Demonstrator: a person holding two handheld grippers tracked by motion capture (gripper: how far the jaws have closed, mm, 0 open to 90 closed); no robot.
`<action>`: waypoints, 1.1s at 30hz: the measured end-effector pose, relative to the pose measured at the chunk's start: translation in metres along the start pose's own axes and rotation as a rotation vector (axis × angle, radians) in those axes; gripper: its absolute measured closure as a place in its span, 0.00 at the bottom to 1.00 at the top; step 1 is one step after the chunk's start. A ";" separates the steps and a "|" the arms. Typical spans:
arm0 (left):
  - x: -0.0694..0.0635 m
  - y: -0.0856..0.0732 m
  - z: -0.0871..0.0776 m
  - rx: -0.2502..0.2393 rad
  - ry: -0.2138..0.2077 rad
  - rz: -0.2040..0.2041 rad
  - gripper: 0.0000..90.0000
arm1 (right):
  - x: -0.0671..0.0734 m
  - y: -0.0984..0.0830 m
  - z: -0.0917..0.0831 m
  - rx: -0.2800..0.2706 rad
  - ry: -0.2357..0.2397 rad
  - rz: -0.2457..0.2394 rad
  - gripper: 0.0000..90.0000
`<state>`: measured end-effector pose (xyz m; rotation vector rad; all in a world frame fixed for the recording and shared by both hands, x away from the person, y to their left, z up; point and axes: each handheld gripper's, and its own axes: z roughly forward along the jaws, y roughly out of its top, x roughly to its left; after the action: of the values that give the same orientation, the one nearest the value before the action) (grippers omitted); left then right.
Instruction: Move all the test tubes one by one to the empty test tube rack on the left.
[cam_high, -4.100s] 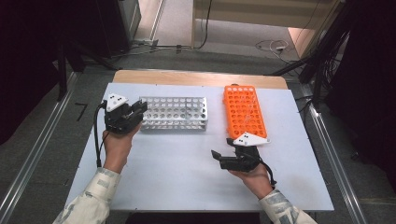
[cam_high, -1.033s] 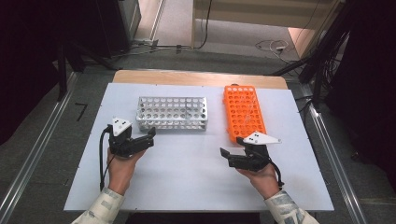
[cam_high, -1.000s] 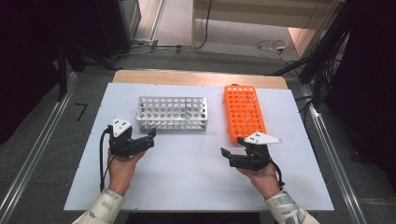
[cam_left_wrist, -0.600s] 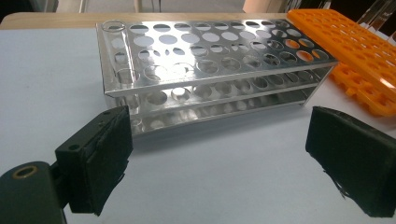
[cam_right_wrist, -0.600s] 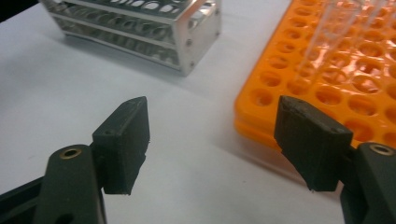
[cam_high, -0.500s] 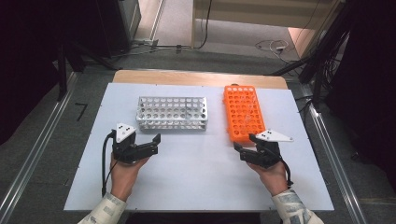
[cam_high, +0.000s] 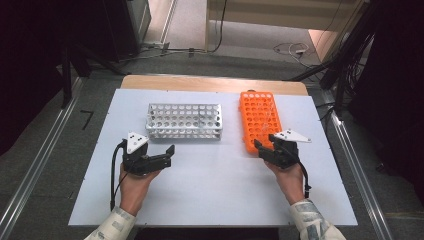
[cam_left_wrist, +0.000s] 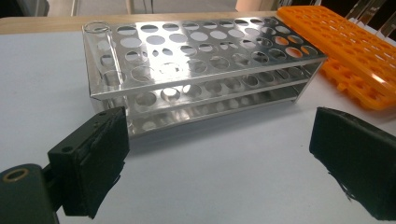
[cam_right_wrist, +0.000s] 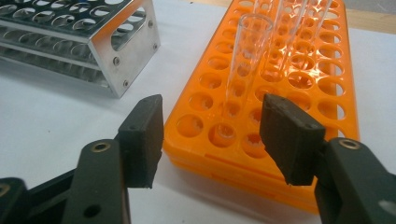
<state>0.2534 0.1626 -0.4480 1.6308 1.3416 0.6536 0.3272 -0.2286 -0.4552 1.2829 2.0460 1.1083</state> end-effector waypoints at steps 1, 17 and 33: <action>0.000 0.000 0.000 0.001 -0.002 0.002 0.06 | 0.000 0.000 0.002 -0.003 -0.003 -0.003 0.45; -0.001 -0.001 0.002 0.005 -0.002 0.009 0.06 | -0.012 0.005 0.026 -0.008 -0.043 0.035 0.66; -0.003 -0.001 0.002 -0.007 -0.002 0.018 0.08 | -0.011 0.006 0.033 -0.009 -0.043 0.032 0.81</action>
<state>0.2536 0.1594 -0.4490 1.6387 1.3233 0.6662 0.3593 -0.2250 -0.4692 1.3276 1.9939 1.0931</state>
